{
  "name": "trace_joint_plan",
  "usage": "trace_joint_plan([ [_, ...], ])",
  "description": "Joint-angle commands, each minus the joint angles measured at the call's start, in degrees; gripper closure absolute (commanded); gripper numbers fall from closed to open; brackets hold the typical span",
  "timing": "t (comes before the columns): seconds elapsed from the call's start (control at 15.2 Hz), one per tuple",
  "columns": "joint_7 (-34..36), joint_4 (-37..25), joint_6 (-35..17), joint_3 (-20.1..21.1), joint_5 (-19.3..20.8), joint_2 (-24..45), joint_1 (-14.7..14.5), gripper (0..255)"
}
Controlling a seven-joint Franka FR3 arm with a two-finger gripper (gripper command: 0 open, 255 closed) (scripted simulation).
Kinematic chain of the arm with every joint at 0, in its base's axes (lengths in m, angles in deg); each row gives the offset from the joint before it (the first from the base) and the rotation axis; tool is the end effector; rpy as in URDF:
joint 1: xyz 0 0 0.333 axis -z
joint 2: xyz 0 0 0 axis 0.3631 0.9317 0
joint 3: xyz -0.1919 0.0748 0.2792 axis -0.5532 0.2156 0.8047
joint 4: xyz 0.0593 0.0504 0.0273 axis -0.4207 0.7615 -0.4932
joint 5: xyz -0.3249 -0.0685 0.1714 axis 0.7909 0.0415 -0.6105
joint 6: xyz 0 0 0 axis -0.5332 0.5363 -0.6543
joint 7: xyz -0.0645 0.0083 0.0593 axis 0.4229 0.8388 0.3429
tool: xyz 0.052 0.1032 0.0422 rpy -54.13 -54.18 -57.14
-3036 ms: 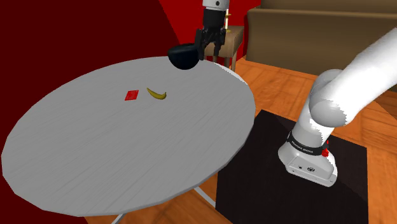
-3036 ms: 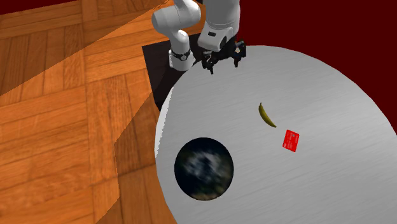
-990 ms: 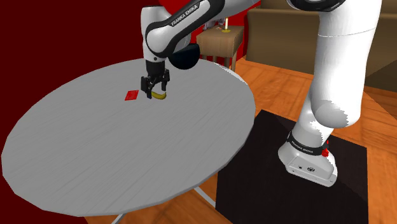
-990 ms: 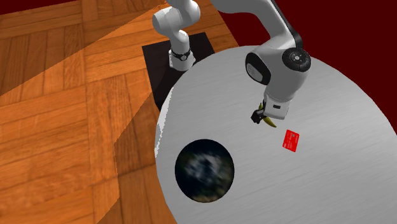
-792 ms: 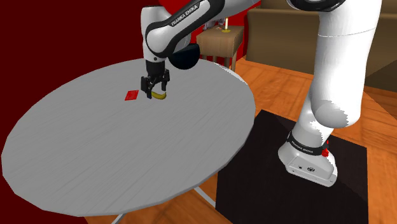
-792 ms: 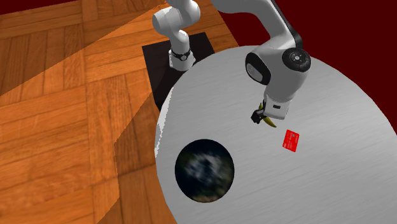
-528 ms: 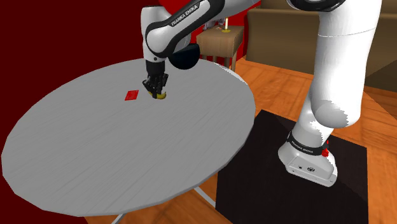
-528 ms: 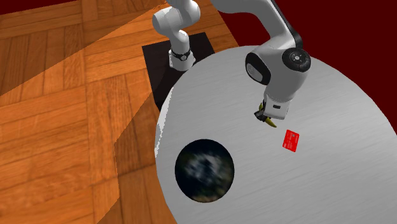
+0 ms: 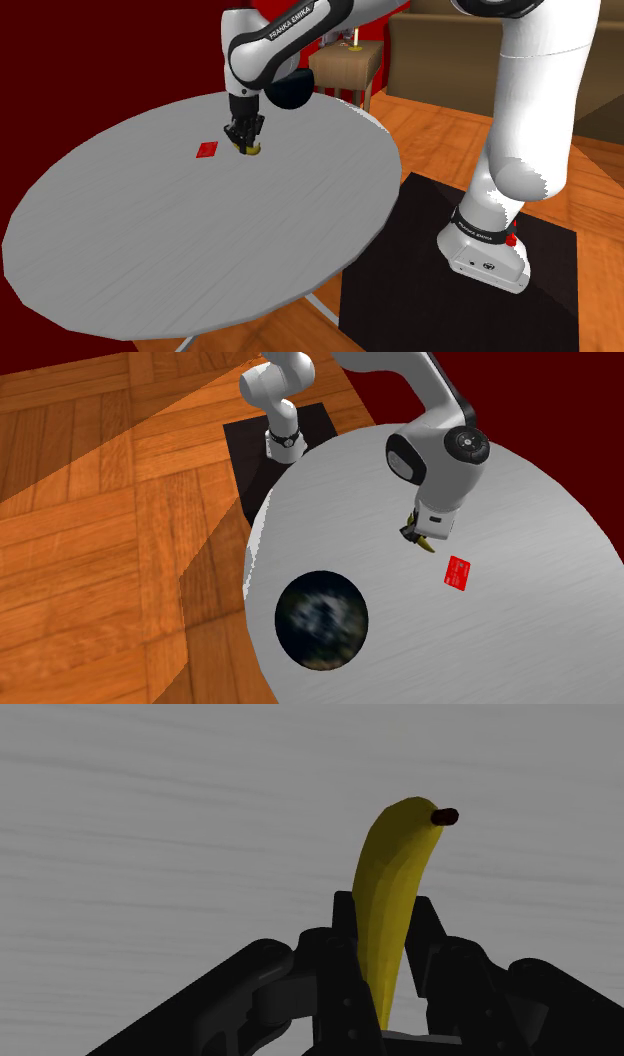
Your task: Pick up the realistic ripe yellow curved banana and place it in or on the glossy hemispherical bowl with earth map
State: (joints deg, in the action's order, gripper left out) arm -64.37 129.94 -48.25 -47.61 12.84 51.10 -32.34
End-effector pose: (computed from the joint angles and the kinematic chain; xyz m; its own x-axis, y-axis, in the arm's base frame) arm 0.5896 0.2067 0.4189 0.9881 0.1070 0.1103 0.1204 -0.9850 -0.1236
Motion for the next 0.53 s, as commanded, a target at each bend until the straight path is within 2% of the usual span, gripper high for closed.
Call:
trace_joint_plan([
  [0.0,0.08,-0.55,1.03,0.01,-0.02,-0.49,0.01,255],
  [0.46,0.39,-3.64,5.9,0.03,-0.06,-2.3,0.1,255],
])
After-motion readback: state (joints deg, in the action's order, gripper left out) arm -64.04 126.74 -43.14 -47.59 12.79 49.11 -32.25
